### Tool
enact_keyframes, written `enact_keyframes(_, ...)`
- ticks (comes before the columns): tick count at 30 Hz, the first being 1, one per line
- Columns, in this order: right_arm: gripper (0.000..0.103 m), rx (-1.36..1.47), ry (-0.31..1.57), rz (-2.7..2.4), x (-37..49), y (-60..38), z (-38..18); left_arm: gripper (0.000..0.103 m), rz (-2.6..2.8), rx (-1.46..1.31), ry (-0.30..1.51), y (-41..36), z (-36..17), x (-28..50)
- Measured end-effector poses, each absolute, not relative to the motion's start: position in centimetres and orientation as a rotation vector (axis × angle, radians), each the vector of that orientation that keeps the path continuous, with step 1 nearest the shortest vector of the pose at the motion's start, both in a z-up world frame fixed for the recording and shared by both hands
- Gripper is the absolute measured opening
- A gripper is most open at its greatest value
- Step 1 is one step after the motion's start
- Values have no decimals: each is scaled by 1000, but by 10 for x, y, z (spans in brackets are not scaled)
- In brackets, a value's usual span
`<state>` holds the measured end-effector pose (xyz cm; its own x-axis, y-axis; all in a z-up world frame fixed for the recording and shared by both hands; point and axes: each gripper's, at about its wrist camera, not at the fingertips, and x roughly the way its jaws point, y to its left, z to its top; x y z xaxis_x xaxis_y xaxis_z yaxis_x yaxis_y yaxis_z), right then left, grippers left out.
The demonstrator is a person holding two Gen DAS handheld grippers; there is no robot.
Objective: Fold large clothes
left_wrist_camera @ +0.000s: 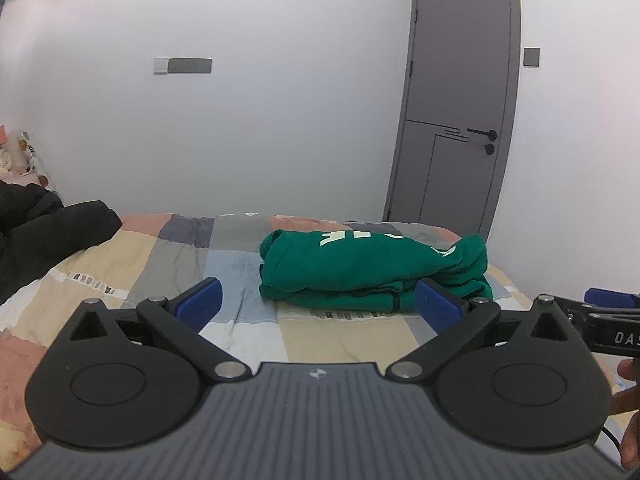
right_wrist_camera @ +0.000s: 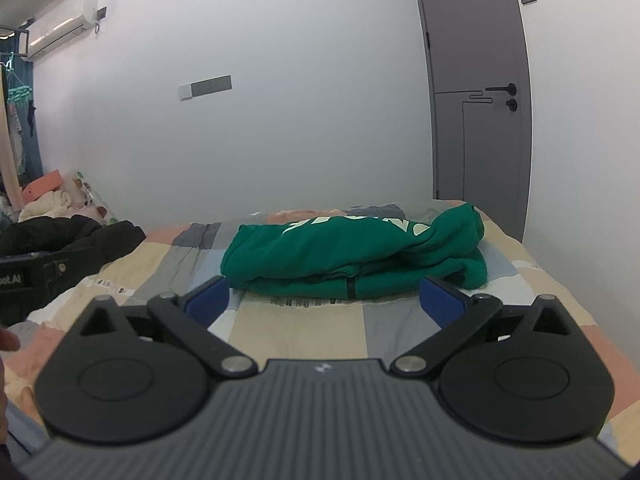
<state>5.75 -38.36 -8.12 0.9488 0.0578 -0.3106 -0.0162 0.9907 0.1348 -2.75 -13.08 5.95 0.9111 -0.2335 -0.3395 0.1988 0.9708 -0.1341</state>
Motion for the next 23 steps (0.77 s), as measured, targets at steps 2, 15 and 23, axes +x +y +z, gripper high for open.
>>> enact_keyframes(2, 103, 135, 324, 41, 60, -386, -81, 103, -213, -96, 372, -131, 58, -26)
enact_keyframes(15, 103, 119, 334, 33, 62, -383, -82, 103, -206, -79, 358, -133, 62, -33)
enact_keyframes(23, 103, 125, 325, 31, 54, -380, -80, 103, -212, -69, 333, -135, 65, -41)
